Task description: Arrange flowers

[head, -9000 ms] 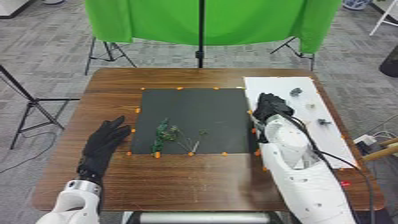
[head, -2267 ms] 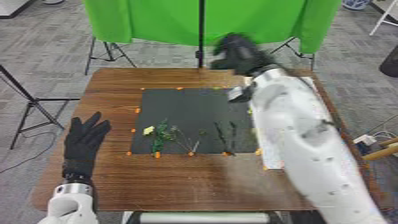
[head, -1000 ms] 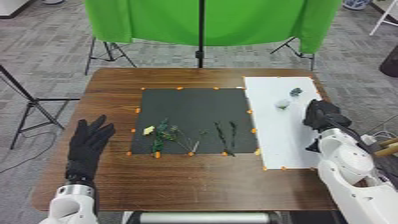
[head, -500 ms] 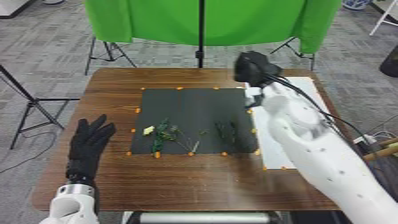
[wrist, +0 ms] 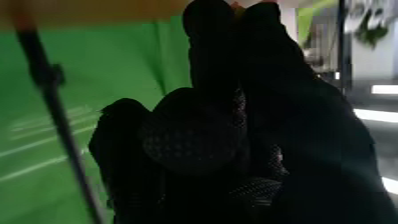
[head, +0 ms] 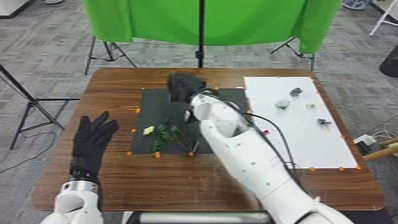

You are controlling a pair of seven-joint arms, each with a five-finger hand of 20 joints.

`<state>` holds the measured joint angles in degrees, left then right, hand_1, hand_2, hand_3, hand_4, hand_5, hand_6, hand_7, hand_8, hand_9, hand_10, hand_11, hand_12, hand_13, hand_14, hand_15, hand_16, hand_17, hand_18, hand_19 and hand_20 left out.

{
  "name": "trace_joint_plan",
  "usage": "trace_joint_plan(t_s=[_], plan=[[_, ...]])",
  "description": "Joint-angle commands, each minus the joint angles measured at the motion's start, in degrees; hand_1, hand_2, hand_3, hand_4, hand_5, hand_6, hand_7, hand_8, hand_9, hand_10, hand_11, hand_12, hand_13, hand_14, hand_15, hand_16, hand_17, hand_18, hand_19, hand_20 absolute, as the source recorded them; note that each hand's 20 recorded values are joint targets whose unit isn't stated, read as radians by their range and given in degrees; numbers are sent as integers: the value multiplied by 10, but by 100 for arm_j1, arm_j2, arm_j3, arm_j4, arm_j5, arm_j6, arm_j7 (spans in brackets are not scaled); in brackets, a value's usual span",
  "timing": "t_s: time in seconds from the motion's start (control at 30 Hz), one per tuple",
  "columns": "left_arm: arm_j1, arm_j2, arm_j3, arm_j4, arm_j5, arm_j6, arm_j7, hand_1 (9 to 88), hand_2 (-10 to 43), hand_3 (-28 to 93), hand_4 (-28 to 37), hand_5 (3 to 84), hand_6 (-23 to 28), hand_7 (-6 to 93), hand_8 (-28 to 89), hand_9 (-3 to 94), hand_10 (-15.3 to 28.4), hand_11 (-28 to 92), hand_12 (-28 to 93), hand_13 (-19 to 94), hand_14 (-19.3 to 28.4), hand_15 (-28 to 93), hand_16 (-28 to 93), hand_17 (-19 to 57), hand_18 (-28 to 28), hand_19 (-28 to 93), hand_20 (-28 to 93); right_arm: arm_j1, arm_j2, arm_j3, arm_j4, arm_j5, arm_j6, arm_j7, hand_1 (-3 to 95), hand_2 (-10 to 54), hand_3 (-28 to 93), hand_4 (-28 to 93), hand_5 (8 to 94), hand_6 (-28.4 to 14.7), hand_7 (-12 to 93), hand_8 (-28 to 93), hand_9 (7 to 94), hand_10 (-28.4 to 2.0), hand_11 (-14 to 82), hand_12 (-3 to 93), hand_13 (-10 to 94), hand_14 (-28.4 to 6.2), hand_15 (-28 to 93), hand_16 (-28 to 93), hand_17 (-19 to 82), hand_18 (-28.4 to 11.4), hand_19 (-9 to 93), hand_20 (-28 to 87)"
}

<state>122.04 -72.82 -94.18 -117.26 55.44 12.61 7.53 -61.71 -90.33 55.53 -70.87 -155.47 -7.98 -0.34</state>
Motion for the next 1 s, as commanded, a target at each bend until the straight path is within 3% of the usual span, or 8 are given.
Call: trace_joint_plan(t_s=[0.03, 0.13, 0.2, 0.23, 0.3, 0.33, 0.5, 1.0], plan=[[85, 25, 92, -10, -12, 100, 150, 151, 91, 549, -283, 411, 49, 45, -52, 444, 126, 146, 154, 335, 152, 94, 57, 18, 131, 61, 186, -11, -568, 64, 199, -447, -299, 18, 647, -95, 521, -112, 788, -15, 208, 128, 925, -94, 83, 407, 925, -13, 591, 359, 689, -91, 932, 564], [70, 41, 124, 2, 5, 168, 208, 151, 77, 577, -283, 411, 49, 46, -53, 444, 126, 148, 154, 336, 153, 95, 57, 18, 132, 62, 186, -22, -586, 57, 204, -512, -388, 20, 638, -95, 523, -112, 781, -14, 206, 123, 922, -95, 81, 407, 923, -14, 594, 359, 687, -91, 932, 567], [53, 47, 147, 28, 66, 215, 297, 194, 25, 622, -280, 400, 49, 47, -53, 445, 125, 152, 154, 339, 152, 95, 57, 19, 132, 63, 186, -38, -618, 76, 228, -586, -417, 16, 631, -95, 521, -114, 773, -15, 200, 116, 915, -97, 77, 404, 920, -15, 597, 360, 684, -92, 932, 569], [64, 37, 129, 32, 63, 153, 319, 218, 1, 638, -268, 390, 48, 47, -53, 445, 124, 154, 154, 340, 151, 96, 57, 19, 132, 64, 185, -52, -630, 92, 240, -631, -453, -2, 631, -95, 520, -115, 772, -16, 197, 114, 913, -97, 75, 402, 919, -15, 598, 360, 684, -92, 932, 570], [59, 25, 96, 56, 214, 36, 337, 271, -46, 647, -217, 362, 44, 51, -52, 442, 120, 156, 155, 340, 149, 97, 55, 19, 133, 65, 184, -67, -642, 108, 257, -688, -475, 3, 629, -95, 517, -117, 766, -16, 192, 109, 910, -99, 74, 400, 914, -14, 601, 360, 682, -92, 932, 571], [53, 24, 95, 59, 306, 26, 312, 293, -56, 641, -194, 353, 42, 54, -53, 440, 118, 156, 155, 340, 148, 97, 54, 19, 133, 65, 184, -83, -657, 142, 266, -733, -507, -15, 628, -95, 516, -116, 762, -16, 190, 108, 908, -99, 72, 399, 912, -14, 602, 360, 681, -92, 932, 571], [27, 7, 76, 70, 451, -61, 200, 364, -94, 618, -120, 329, 34, 65, -55, 431, 109, 161, 153, 339, 139, 98, 52, 21, 133, 63, 182, -123, -652, 207, 298, -852, -568, -36, 622, -95, 511, -118, 737, -12, 183, 100, 892, -102, 68, 397, 907, -14, 605, 358, 678, -91, 932, 572], [94, 17, -2, 49, 378, -195, 107, 347, -95, 609, -128, 338, 36, 68, -57, 431, 108, 165, 152, 336, 139, 98, 53, 21, 132, 56, 185, 6, -39, -163, -252, -402, -1142, 247, 593, -95, 507, -108, 668, 5, 186, 60, 867, -108, 88, 384, 898, -15, 609, 351, 669, -92, 932, 564]])
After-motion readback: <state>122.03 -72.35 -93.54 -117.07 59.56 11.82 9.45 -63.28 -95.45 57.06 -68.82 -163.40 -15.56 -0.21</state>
